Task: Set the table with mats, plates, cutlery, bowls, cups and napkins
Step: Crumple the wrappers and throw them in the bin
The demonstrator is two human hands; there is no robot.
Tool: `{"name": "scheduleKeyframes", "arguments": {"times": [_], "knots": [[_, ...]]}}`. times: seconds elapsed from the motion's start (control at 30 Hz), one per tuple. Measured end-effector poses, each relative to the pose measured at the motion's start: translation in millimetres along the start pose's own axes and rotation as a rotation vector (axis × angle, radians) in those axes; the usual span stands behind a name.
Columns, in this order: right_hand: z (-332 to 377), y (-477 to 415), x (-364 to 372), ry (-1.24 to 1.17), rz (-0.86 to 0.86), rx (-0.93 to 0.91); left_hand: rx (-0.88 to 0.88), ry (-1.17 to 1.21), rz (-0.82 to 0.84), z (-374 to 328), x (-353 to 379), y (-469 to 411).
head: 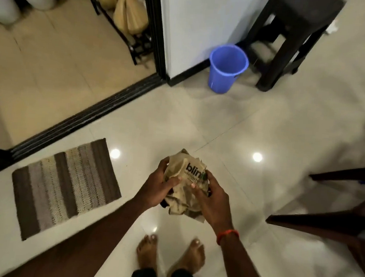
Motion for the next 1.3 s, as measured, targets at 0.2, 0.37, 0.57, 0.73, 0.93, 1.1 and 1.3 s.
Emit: {"name": "scheduleKeyframes", "arguments": {"times": [0.2,0.37,0.57,0.73,0.93,1.1,1.3], "knots": [[81.8,49.2,-83.5,0.007,-0.109,-0.064,0.055,0.068,-0.037,-131.5,-2.9,14.9],[132.4,98.8,-124.8,-0.119,-0.050,-0.085,0.075,0.189,0.005,-221.3,3.2,33.4],[163.9,141.2,-165.2,-0.171,0.008,-0.154,0.095,0.152,0.059,-304.4,10.9,46.6],[187.6,153.2,-206.9,-0.209,-0.046,-0.222,0.090,0.171,0.134,-358.7,38.1,43.8],[212.5,141.7,-252.8,-0.134,-0.096,-0.215,0.062,0.226,0.242,-396.9,68.9,20.5],[234.9,109.7,-291.8,-0.151,-0.129,-0.203,0.125,0.215,0.262,-431.2,84.6,-27.0],[286.2,65.3,-333.4,-0.122,-0.128,-0.224,0.116,0.232,0.339,-467.7,101.3,-104.8]]}}
Point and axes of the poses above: each hand's wrist, its own y-axis away from the middle knuckle, its own x-axis out of the palm, z = x × y, the point moved 10 cm from there along -y, towards the middle knuckle, and after that the axes turned 12 degrees about x, right-handed, at the moved point
